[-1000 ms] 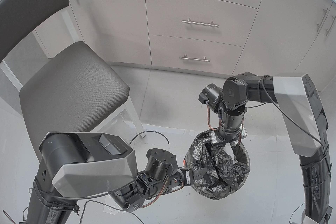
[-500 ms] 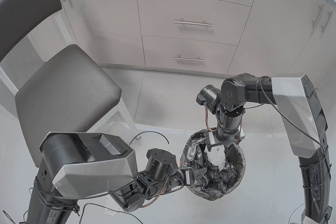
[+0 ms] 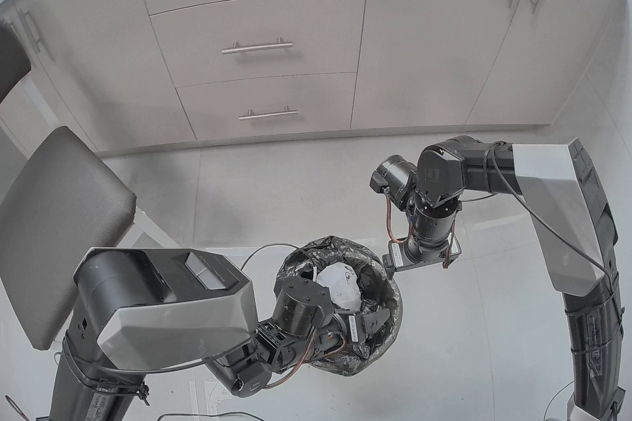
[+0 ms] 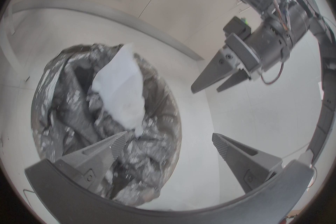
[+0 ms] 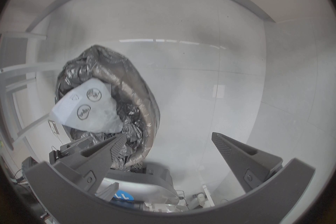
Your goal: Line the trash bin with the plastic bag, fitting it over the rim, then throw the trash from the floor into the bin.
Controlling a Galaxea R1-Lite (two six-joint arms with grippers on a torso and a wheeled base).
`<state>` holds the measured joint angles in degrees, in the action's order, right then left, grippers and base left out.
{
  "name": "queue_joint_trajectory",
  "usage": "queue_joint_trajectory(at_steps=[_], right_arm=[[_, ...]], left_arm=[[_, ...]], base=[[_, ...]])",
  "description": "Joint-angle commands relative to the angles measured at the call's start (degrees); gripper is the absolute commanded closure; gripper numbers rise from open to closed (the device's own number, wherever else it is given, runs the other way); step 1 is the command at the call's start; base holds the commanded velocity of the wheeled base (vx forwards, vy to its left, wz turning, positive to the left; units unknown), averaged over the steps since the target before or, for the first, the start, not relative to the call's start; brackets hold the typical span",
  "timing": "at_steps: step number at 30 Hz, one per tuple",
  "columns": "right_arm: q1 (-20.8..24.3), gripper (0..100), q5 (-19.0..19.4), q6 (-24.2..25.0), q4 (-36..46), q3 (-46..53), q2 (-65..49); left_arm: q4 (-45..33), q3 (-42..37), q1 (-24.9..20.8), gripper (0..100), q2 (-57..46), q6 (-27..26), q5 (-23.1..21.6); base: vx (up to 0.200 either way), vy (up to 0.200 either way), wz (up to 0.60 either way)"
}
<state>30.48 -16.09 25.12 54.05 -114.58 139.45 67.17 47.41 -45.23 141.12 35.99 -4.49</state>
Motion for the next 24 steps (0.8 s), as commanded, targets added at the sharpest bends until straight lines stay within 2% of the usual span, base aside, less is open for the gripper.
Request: queue_joint_trajectory(at_steps=[1, 3, 8, 24], right_arm=[[0.55, 0, 0.1, -0.78, -3.08, -0.01, -1.64], [0.64, 0, 0.36, -2.62, -5.71, -0.01, -2.6], [0.64, 0, 0.1, -8.95, -9.14, -0.01, -2.78], [1.6, 0, -0.17, -9.39, -8.53, -0.01, -1.2]], left_arm=[[1.91, 1.46, 3.83, 0, -3.83, 1.37, 2.82], [1.21, 2.25, 7.52, 0, -7.44, 2.16, 3.17], [0.42, 3.22, 9.9, 0, -7.26, 2.25, 3.08], [0.24, 3.83, 9.98, 0, -6.03, 2.25, 2.9]], base=[[0.0, 0.0, 0.0], [0.0, 0.0, 0.0], [0.0, 0.0, 0.0], [0.0, 0.0, 0.0]])
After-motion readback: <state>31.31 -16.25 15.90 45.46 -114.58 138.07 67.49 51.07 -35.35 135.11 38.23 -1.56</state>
